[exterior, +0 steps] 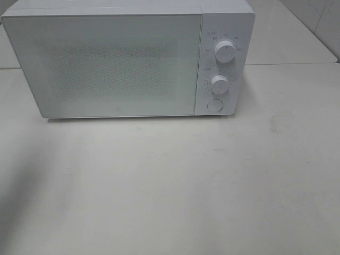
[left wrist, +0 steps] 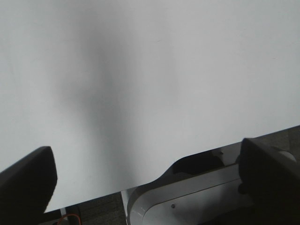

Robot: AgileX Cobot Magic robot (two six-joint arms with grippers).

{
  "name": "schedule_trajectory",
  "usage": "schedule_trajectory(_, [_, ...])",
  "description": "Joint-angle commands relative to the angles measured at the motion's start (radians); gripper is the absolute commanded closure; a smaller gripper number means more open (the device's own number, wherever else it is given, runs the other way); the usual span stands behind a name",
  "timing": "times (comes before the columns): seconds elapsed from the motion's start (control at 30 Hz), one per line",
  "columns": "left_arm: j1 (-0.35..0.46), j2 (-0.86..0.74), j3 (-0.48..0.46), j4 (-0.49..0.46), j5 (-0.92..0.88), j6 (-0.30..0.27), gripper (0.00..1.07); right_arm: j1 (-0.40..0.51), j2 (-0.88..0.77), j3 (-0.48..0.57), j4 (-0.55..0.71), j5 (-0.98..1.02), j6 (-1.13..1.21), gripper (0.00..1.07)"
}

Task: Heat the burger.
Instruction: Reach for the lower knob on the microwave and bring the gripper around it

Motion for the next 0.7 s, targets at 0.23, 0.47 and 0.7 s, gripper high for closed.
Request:
schedule_trajectory(0.23, [0.055, -0.218, 0.161, 0.075, -0.015, -0.065, 0.08, -0.006, -0.03, 0.002, 0.0, -0.01, -0.005, 0.32])
schedule_trajectory(0.47, [0.055, -0.405, 0.3, 0.082, -0.063, -0.085, 0.08, -0.006, -0.03, 0.002, 0.0, -0.01, -0.005, 0.32])
schedule_trajectory(0.7, [0.055, -0.65, 0.424, 0.101, -0.127, -0.091, 0.08, -0.006, -0.03, 0.002, 0.0, -0.01, -0.005, 0.32])
